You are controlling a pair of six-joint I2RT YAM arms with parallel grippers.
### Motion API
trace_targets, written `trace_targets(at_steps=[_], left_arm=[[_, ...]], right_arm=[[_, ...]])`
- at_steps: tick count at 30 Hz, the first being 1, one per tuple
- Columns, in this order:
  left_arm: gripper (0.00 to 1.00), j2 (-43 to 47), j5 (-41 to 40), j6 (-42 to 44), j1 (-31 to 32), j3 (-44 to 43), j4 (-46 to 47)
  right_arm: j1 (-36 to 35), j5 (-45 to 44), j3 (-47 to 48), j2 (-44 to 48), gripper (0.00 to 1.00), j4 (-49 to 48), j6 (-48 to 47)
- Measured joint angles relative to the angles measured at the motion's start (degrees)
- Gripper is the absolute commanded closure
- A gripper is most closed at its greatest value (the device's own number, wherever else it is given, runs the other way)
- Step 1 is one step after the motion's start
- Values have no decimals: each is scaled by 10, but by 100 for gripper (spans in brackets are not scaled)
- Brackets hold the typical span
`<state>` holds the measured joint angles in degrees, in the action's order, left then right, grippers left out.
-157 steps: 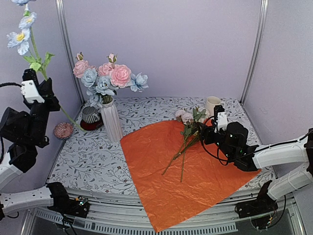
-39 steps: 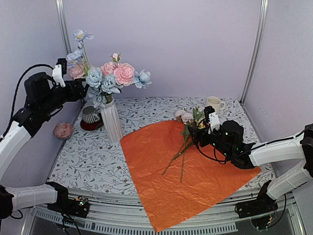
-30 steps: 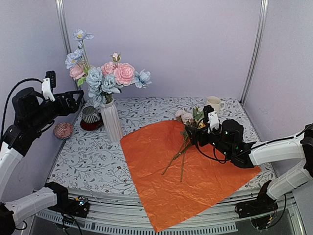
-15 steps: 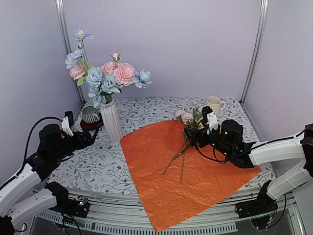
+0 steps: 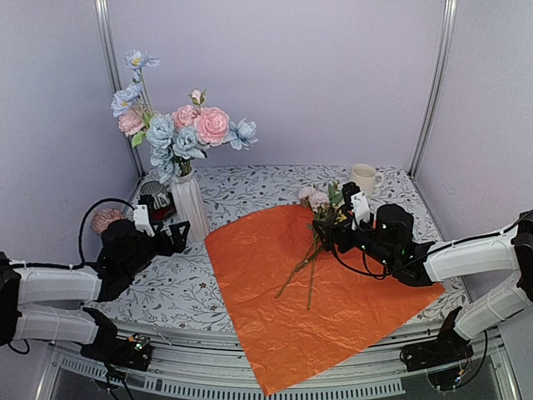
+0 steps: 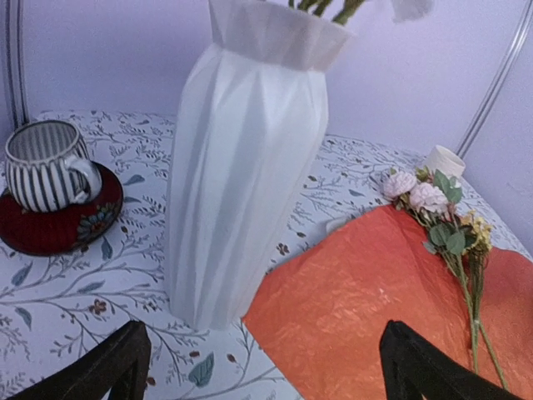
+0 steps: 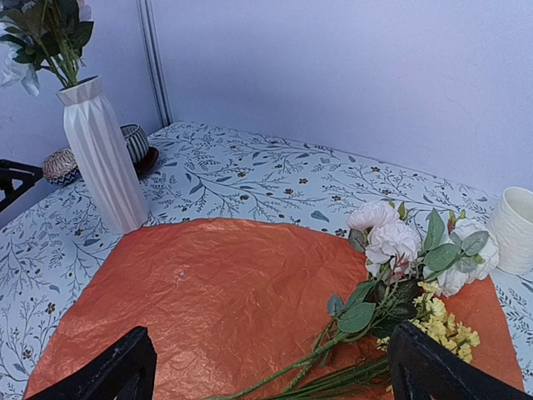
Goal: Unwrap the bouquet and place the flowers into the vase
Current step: Adjust the vase at the center of the board.
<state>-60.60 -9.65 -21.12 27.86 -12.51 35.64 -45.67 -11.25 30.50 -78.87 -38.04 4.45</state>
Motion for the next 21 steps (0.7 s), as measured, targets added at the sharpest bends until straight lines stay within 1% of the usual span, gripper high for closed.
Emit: trace_targets(at_steps=[5, 7, 14, 21], left_arm=[[2, -66, 42, 36, -56, -35, 82], [4, -85, 57, 45, -68, -48, 99], [13, -140, 94, 66, -92, -89, 113], [18, -164, 103, 67, -114, -97, 116]], right_arm=[[0, 1, 0, 0, 1, 1, -2], [0, 2, 0, 0, 1, 1, -2], [0, 9, 0, 0, 1, 1, -4], [0, 11, 0, 0, 1, 1, -4]])
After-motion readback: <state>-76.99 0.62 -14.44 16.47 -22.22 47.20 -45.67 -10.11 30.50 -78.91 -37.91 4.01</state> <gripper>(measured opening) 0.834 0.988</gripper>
